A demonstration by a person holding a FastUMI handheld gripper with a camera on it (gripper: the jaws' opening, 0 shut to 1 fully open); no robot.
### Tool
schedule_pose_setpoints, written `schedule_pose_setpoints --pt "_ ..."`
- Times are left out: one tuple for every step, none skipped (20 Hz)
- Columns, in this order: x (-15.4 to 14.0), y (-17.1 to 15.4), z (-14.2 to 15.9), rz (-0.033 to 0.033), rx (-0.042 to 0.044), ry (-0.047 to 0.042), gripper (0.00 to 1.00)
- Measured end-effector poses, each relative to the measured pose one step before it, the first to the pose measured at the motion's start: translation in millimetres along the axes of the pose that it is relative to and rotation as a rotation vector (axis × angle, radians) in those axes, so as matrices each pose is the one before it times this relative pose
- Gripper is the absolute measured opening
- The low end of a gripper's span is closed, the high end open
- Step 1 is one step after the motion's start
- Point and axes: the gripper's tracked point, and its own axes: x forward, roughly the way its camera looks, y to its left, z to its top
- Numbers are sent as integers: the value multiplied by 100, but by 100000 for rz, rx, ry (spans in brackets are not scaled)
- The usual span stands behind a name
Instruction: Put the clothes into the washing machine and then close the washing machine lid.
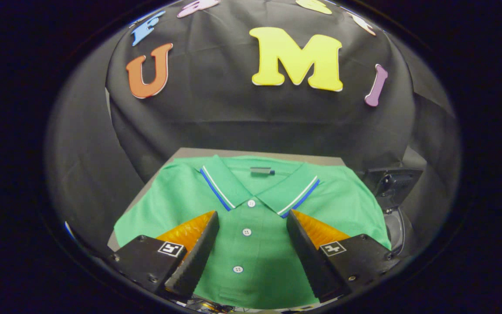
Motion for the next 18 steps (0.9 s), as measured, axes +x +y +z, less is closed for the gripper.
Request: schedule_pose_setpoints --pt "294 -13 412 -716 240 -1520 98" --pt "-87 -38 -333 -162 404 1114 98" --pt "5 33 97 -44 529 535 98" --pt "129 50 30 67 310 181 98" --pt "49 -49 78 322 -648 113 99" --pt "-25 -33 -87 326 287 22 99" --pt "-61 -7 29 314 -219 76 99" --pt "34 -14 -78 327 4 444 98" --pt "130 -91 38 270 -49 -100 98" --pt "44 -88 -59 255 48 313 96" --pt "-51 15 199 297 -878 774 94" --pt "-51 -27 0 534 -845 788 92" --pt "99 -218 -50 136 306 -19 87" --pt "-53 -497 54 -562 1801 -345 68" --pt "193 -121 -82 1103 2165 403 49" --pt "-236 -121 222 1599 1251 747 30" --pt "202 108 -87 1926 660 1235 27" --pt "-101 -124 70 2007 -171 1348 20"
